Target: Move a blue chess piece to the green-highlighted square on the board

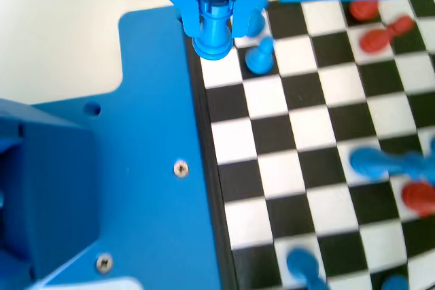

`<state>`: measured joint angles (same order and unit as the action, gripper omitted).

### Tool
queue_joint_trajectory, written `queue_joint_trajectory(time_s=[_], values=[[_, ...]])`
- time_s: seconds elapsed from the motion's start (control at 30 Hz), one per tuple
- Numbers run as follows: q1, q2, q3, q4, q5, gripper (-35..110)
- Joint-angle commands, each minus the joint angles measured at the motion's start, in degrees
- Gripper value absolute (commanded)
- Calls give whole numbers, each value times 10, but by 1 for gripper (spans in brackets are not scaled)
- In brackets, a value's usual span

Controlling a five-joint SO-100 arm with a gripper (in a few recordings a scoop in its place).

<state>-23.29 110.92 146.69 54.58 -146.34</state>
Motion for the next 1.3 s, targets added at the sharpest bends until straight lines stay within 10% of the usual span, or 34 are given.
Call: queue_joint_trajectory(time_s=[0.0,0.63,1.27], values=[[36,46,-24,37,-31,1],[260,80,13,54,-135,1],[300,23,120,-154,-134,1]])
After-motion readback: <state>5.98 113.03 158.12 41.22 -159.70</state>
